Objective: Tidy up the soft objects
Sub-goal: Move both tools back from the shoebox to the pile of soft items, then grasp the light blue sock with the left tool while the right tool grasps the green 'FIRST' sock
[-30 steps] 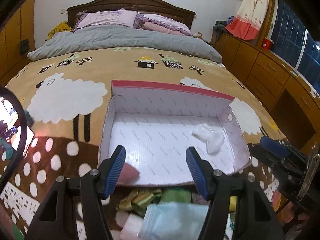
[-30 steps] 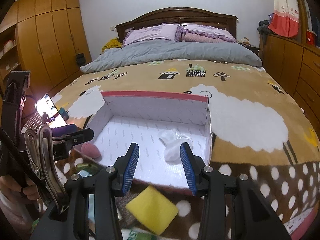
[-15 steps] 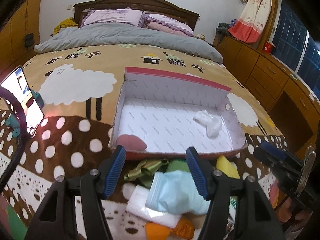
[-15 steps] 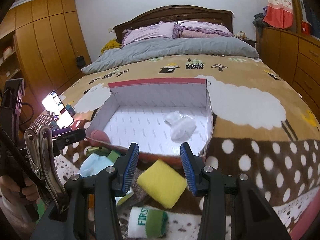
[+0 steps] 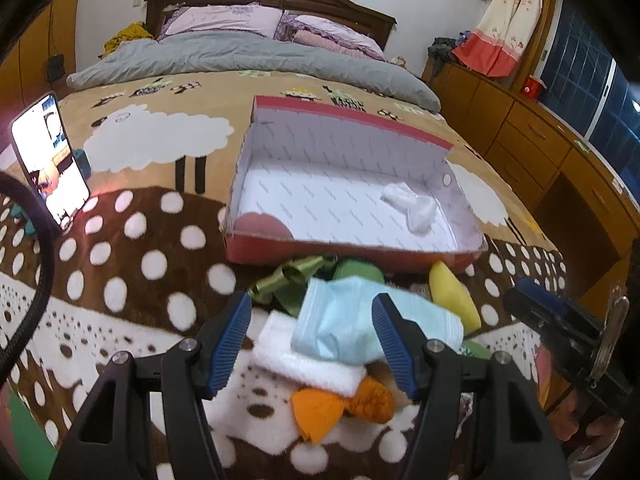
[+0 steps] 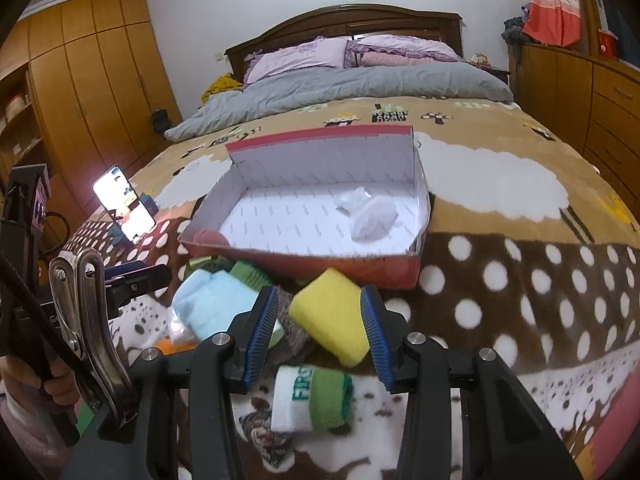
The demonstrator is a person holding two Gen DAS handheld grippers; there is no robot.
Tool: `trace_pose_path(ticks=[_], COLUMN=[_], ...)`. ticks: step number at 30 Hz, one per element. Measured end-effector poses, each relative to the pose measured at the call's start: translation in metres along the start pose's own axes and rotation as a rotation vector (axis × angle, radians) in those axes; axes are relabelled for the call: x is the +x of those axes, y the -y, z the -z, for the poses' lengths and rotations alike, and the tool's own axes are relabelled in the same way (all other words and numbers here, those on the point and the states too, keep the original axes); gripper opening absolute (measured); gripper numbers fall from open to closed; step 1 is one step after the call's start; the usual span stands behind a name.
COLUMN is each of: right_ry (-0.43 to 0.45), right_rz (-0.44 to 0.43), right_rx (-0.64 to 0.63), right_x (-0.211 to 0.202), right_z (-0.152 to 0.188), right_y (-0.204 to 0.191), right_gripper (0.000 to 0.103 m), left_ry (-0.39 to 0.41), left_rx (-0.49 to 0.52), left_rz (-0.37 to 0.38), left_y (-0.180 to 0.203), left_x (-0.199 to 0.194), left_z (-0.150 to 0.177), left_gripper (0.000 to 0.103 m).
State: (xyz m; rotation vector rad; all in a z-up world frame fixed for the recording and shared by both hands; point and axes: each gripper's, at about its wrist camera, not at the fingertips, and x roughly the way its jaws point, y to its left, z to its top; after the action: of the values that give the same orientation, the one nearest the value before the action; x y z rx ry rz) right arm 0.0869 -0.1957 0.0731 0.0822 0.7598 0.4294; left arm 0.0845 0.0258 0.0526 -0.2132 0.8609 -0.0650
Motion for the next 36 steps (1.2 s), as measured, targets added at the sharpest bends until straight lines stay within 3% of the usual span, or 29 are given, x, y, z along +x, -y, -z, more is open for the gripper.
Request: trace_pose_path(ticks=[11,19,23,36], right_ry=[-0.031,-0.061,-0.080,-0.131], right_rz=[0.028,0.057,0.055,-0.013], right_rx=[0.032,0.026,0.042,0.052], right_x=[-0.004,-0.007,-0.004,0.008], right_z=[0.026,0.042,0.047,0.056], right_y=[0.011,0.018,0.022,0.017], right_gripper=[0.044,0.044,0.044,0.044], left_ry=[-0.066,-0.108,-0.080,0.033], left_rx=[0.092,0.206,0.262,0.414], left_rz=[0.055,-0.019,-0.080,-0.147], left_y=[0.031,0.047,0.053,0.076], left_x=[0.005,0.021,0.026,0.042], left_z=[0.029,0.049,0.048,0.031], left_gripper=[0.066,0.066,0.066,0.066])
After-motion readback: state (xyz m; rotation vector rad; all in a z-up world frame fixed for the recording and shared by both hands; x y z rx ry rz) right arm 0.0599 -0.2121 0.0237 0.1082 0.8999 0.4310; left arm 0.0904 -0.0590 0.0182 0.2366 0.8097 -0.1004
